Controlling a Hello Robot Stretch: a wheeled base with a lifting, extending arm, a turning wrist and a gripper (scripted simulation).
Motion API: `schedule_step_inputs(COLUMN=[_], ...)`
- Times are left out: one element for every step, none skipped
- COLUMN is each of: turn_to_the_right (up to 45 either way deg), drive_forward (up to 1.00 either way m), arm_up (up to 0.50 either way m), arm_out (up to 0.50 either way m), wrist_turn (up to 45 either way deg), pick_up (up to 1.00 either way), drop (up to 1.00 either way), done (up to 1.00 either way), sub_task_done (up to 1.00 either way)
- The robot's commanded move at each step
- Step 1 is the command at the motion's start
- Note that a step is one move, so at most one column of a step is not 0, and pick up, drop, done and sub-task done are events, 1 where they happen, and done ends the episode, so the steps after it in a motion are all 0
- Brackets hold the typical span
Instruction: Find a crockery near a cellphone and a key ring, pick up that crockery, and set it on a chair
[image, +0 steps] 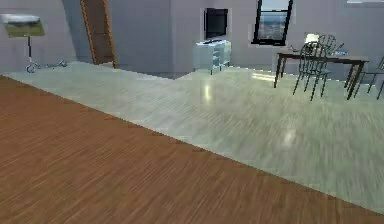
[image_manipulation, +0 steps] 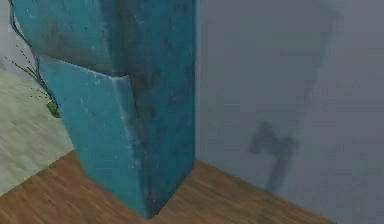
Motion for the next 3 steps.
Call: schedule_step_inputs(turn_to_the_right=[-45.0,-27.0,0.0], drive_forward=[0.0,0.0,0.2], arm_up=[0.0,0.0,0.0], arm_out=[0.0,0.0,0.0], wrist_turn=[0.0,0.0,0.0], pick_up=[0.0,0.0,0.0], drop=[0.0,0.0,0.0], done=[0.0,0.0,0.0], sub_task_done=[0.0,0.0,0.0])
